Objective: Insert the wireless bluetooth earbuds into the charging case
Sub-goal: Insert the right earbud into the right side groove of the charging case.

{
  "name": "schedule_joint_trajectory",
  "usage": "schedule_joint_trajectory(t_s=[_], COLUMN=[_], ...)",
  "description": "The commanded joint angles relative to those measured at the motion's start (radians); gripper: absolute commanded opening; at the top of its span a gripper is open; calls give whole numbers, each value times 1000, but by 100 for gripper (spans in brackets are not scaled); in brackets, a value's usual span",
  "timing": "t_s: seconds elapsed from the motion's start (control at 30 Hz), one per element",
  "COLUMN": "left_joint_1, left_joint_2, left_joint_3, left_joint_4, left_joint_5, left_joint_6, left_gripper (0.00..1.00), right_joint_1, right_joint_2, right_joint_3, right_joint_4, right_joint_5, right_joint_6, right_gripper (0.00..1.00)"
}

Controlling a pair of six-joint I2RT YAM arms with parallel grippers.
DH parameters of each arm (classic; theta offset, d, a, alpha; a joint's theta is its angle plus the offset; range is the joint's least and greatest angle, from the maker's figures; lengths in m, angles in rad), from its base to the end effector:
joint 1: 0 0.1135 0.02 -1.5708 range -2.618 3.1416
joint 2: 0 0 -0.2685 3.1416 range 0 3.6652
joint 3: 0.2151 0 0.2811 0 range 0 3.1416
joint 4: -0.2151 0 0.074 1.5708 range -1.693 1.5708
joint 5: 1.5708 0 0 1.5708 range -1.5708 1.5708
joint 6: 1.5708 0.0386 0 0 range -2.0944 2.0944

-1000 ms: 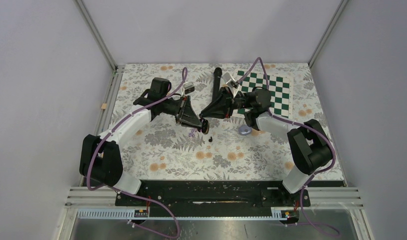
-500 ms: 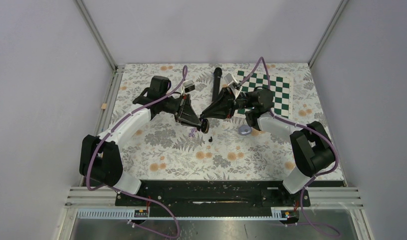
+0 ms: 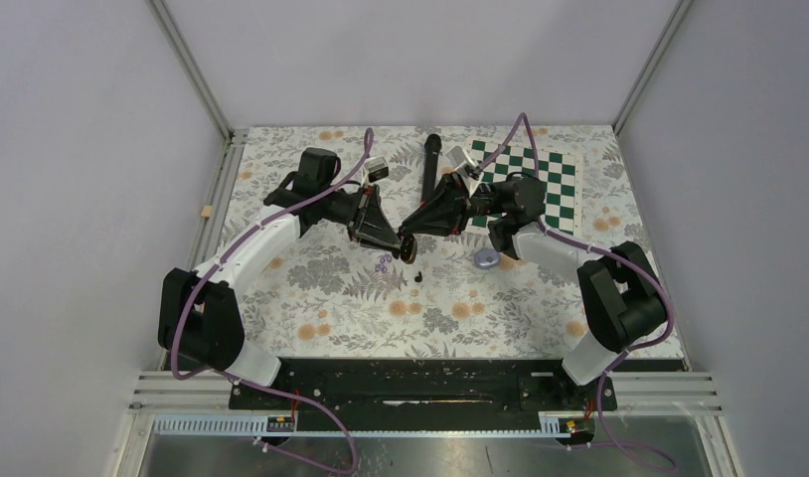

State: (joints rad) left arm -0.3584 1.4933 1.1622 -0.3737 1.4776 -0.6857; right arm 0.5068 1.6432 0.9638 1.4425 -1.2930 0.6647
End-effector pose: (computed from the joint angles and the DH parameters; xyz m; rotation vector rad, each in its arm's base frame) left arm 0.3026 -0.1544 0.2984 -0.5205 -2.1751 2.1026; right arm 0.2896 0.2033 0.3139 -1.2864 0.8692 1.4707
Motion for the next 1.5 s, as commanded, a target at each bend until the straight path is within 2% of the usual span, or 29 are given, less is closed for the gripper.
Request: schedule_joint_trajectory(t_s=[0.0,1.0,1.47], left_joint_1=[-7,-45,-43], left_joint_2=[-32,-44,-53], left_joint_3=[67,157,209], left_joint_4=[29,25,26], left_joint_5=[44,46,56], left_joint_6=[-9,-78,-113], left_gripper=[0,0,0], right_joint_1=[-5,-13,-46], right_joint_2=[-33,-82,-150], right_joint_3=[9,34,50], right_joint_4=[59,60,61], right_joint_5=[-23,26,-76], right_joint_6=[-26,-69,-157], right_gripper=[0,0,0])
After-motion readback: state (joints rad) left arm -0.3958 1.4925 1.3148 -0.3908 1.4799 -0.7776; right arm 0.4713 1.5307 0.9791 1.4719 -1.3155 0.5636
